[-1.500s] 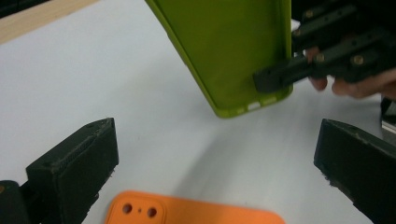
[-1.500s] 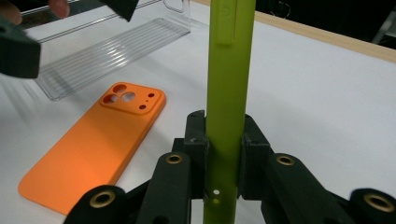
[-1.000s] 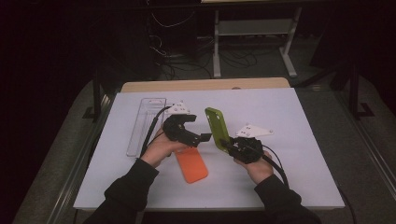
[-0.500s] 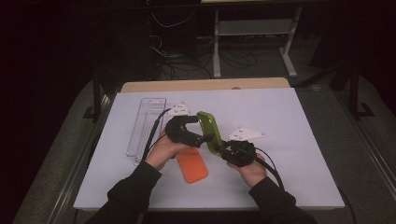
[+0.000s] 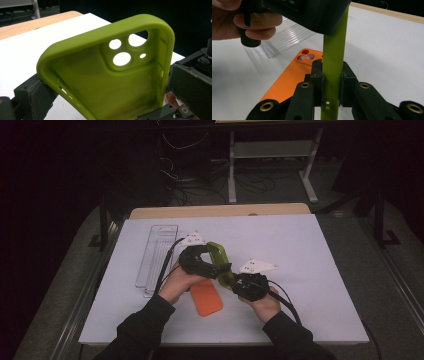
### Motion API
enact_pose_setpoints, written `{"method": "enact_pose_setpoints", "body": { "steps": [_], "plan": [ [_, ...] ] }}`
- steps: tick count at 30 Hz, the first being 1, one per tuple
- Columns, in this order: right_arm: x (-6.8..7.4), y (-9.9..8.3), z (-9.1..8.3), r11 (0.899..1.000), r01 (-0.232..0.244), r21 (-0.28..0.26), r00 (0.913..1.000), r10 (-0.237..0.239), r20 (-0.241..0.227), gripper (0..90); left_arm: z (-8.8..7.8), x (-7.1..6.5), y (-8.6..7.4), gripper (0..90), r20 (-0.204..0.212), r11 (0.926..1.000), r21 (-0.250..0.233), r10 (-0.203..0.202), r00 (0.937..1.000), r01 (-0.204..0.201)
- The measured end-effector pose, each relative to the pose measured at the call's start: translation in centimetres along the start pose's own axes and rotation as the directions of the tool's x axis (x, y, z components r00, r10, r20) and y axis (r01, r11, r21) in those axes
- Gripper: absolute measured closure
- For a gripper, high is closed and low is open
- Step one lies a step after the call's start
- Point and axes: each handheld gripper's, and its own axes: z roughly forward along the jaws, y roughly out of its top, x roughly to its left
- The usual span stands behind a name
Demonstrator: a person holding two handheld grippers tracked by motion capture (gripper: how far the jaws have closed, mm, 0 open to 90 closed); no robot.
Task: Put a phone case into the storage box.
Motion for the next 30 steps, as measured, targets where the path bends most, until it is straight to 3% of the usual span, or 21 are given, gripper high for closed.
{"method": "enact_pose_setpoints", "body": {
  "steps": [11, 16, 30],
  "plan": [
    [0.52, -0.24, 0.46, 1.000, 0.010, 0.021, 0.9999, -0.010, -0.003, 75.5, 0.00, -0.05, -0.05, 0.0, -0.010, 0.9997, -0.013, -0.022, 0.9997, 0.022],
    [0.55, -0.35, 0.59, 0.999, 0.007, 0.031, 1.0000, -0.007, 0.004, 75.6, -0.25, -0.14, 0.00, 7.8, -0.025, 0.9991, -0.027, -0.033, 0.9991, 0.033],
    [0.60, -0.53, 0.88, 0.998, 0.030, 0.050, 0.9994, -0.031, 0.016, 75.2, -0.23, -0.21, -0.07, 12.8, -0.018, 0.9987, -0.021, -0.048, 0.9987, 0.047]
  ]
}}
